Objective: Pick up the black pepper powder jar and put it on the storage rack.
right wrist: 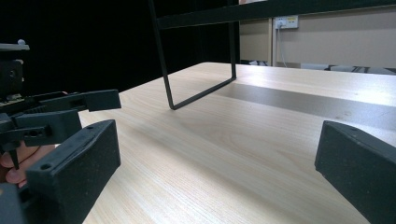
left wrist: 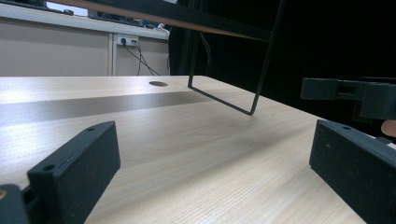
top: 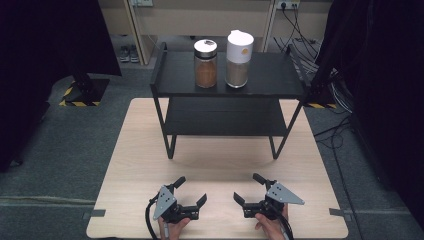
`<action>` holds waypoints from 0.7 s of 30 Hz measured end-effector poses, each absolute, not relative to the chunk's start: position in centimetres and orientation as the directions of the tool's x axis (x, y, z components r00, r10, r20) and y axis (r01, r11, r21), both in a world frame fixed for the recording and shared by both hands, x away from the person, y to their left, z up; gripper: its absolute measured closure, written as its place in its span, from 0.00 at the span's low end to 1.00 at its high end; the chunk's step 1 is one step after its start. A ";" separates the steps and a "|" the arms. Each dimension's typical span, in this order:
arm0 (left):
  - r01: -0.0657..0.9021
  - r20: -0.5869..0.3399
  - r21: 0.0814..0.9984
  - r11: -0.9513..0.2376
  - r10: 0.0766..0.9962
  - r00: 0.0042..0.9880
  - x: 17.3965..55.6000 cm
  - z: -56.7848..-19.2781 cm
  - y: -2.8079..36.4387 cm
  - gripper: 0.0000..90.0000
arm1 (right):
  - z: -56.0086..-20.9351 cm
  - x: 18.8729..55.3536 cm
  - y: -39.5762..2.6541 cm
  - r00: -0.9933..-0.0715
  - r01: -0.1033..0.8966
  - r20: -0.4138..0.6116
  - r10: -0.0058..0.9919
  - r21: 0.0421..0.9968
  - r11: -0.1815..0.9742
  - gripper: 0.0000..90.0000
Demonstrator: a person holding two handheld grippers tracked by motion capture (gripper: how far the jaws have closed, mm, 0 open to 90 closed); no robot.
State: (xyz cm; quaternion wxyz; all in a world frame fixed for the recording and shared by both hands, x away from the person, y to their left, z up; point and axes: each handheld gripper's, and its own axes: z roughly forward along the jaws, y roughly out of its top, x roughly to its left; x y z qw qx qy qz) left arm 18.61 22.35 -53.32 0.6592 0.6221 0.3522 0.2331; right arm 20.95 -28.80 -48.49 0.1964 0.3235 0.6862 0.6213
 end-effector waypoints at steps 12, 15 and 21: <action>0.130 -0.175 0.984 0.119 0.745 0.643 18.6 -53.4 22.4 0.01 | -48.5 20.9 -28.9 -0.711 0.200 0.135 0.690 0.980 0.014 0.00; 0.130 -0.175 0.984 0.118 0.746 0.643 18.6 -53.3 22.4 0.01 | -48.5 20.9 -28.9 -0.711 0.200 0.135 0.690 0.980 0.013 0.00; 0.131 -0.176 0.984 0.119 0.745 0.643 18.6 -53.3 22.4 0.01 | -48.5 20.9 -28.9 -0.710 0.202 0.137 0.691 0.979 0.013 0.00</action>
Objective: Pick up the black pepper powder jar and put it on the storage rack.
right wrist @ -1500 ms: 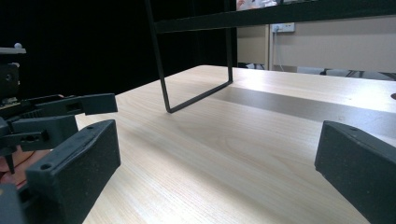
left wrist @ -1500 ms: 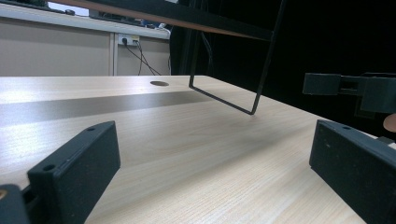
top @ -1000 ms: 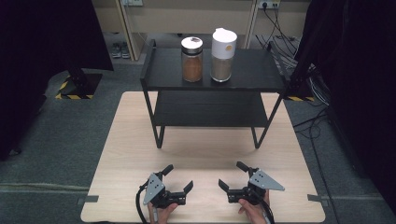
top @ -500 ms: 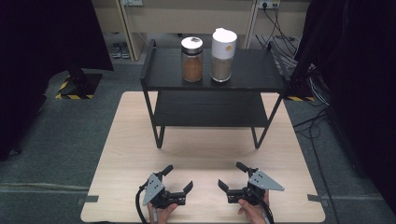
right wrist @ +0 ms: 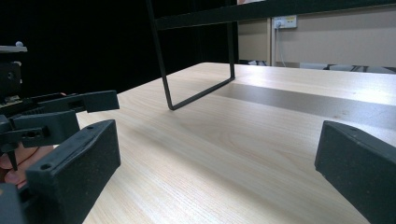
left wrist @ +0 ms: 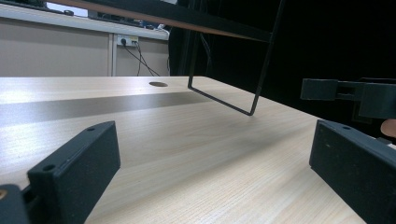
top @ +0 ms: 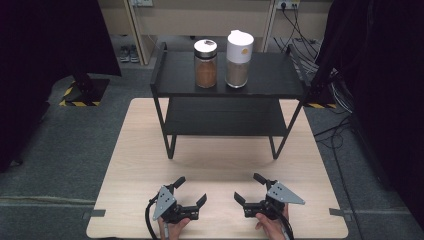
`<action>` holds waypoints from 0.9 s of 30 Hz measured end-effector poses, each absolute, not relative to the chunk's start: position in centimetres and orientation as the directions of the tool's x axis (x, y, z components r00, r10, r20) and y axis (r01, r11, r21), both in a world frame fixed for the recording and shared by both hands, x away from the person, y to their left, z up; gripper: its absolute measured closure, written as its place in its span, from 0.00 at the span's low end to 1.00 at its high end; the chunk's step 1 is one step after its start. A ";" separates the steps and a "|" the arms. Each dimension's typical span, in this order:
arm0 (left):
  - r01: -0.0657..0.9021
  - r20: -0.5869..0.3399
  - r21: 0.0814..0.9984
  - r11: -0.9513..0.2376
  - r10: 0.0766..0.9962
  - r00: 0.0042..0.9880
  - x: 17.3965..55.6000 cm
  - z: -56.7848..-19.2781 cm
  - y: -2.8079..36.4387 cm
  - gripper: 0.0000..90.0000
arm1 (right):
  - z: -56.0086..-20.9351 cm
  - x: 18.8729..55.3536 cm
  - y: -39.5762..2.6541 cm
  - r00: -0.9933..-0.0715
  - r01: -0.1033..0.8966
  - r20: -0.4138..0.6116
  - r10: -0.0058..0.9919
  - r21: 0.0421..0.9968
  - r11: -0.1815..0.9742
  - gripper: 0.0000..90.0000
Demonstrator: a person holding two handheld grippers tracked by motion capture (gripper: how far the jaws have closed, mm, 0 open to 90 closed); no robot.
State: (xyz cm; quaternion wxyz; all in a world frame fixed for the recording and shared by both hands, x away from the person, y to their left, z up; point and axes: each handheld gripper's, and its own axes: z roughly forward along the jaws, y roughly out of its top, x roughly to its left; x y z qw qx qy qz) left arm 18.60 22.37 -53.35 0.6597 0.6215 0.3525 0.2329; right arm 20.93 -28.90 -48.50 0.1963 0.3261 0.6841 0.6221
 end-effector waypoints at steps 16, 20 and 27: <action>0.132 -0.177 0.984 0.120 0.746 0.642 18.6 -53.3 22.4 0.01 | -48.5 21.0 -28.9 -0.711 0.208 0.142 0.689 0.978 0.014 0.00; 0.132 -0.177 0.984 0.119 0.746 0.643 18.6 -53.3 22.4 0.01 | -48.5 21.0 -28.9 -0.710 0.208 0.142 0.690 0.978 0.013 0.00; 0.132 -0.177 0.984 0.120 0.745 0.643 18.6 -53.3 22.4 0.01 | -48.5 20.9 -28.9 -0.710 0.207 0.141 0.690 0.978 0.013 0.00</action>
